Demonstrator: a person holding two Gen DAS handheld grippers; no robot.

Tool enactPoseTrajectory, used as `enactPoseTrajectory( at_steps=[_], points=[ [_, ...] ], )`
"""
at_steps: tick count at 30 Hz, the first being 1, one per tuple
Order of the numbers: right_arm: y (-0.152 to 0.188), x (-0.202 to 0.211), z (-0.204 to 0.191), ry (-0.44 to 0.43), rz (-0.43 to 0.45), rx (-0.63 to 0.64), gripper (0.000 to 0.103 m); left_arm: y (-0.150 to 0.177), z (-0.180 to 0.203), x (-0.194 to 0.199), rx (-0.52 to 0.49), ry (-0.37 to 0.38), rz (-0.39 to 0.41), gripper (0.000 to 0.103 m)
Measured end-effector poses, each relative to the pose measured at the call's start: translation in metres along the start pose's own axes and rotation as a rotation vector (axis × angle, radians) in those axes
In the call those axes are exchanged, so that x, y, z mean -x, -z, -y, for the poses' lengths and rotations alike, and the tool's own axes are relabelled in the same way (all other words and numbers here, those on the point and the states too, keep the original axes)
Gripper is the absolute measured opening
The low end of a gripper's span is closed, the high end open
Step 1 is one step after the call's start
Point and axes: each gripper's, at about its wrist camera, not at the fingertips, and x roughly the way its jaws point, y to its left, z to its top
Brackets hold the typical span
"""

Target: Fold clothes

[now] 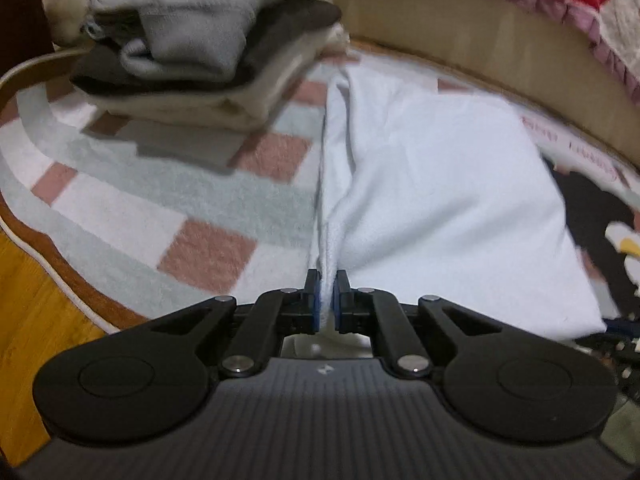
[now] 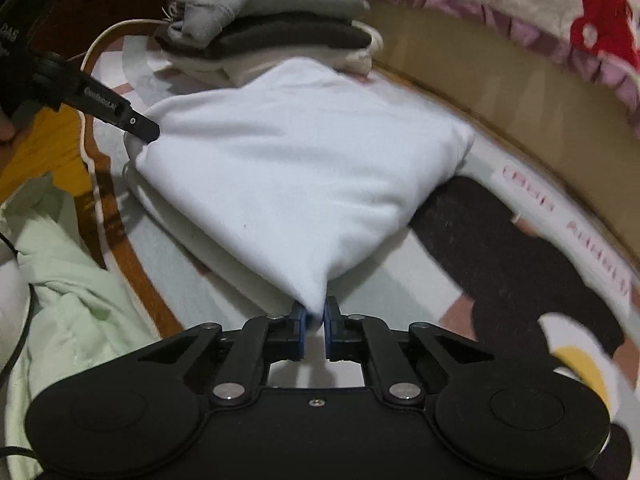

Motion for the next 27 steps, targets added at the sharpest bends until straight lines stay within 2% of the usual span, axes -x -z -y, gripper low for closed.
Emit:
enactPoseTrajectory(
  at_steps=[5,7,8,9,10,11,13,15,18,24,27],
  points=[
    [-0.003,0.001,0.006,-0.055,-0.082,-0.021,0.010,0.005,0.009,-0.007,-0.092,-0.034,-0.024,0.010],
    [-0.009,0.010,0.012,-0.140,-0.104,-0.061,0.014,0.003,0.006,-0.007,-0.075,-0.024,-0.031,0.011],
    [-0.012,0.017,0.015,-0.179,-0.075,-0.089,0.016,0.003,0.004,-0.008,-0.065,-0.018,-0.034,0.011],
    [-0.015,0.022,0.018,-0.211,-0.048,-0.118,0.021,0.003,0.001,-0.008,-0.048,-0.011,-0.036,0.011],
    [-0.018,0.024,0.021,-0.226,-0.022,-0.150,0.041,0.004,0.001,-0.008,-0.041,-0.010,-0.037,0.011],
    [-0.020,0.025,0.024,-0.236,0.001,-0.182,0.055,0.004,0.000,-0.008,-0.034,-0.009,-0.038,0.012],
    [-0.017,0.016,0.030,-0.224,0.016,-0.237,0.055,0.005,0.003,-0.009,-0.044,-0.018,-0.042,0.012],
    [-0.011,0.002,0.034,-0.224,-0.013,-0.281,0.054,0.007,0.009,-0.012,-0.092,-0.051,-0.055,0.012],
    [-0.005,-0.013,0.037,-0.209,-0.048,-0.315,0.052,0.008,0.013,-0.013,-0.105,-0.061,-0.053,0.012],
    [-0.003,-0.022,0.054,-0.326,-0.014,-0.498,0.054,0.006,0.007,-0.015,-0.078,-0.041,-0.059,0.012],
    [-0.010,-0.036,0.058,-0.372,-0.041,-0.515,0.056,0.006,0.007,-0.016,-0.087,-0.040,-0.063,0.013]
  ],
)
